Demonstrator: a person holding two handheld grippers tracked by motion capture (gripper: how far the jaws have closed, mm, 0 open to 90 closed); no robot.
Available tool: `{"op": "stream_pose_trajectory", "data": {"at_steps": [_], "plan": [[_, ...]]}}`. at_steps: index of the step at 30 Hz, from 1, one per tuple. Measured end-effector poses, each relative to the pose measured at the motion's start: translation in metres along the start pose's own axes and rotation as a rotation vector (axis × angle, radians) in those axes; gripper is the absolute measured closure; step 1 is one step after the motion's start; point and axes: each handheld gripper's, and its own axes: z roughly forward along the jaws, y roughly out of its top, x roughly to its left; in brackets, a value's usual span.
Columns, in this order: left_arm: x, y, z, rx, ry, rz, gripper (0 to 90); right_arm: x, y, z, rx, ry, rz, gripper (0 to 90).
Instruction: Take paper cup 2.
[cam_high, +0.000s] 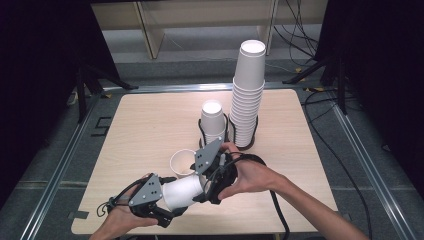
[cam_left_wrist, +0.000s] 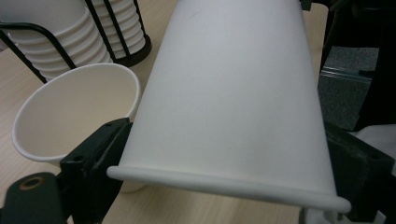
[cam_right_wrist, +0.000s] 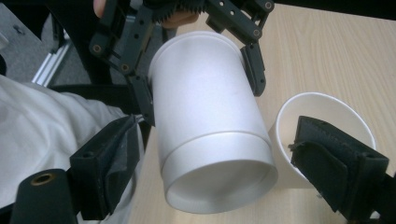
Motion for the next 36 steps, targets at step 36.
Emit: {"op": "stream_pose_trajectory", "data": {"at_steps": [36], "plan": [[-0.002,0.014,0.002,0.059,-0.052,0.033,12.0,0.006,0.005,0.027,0.2,0.032,-0.054,17.5]]}}
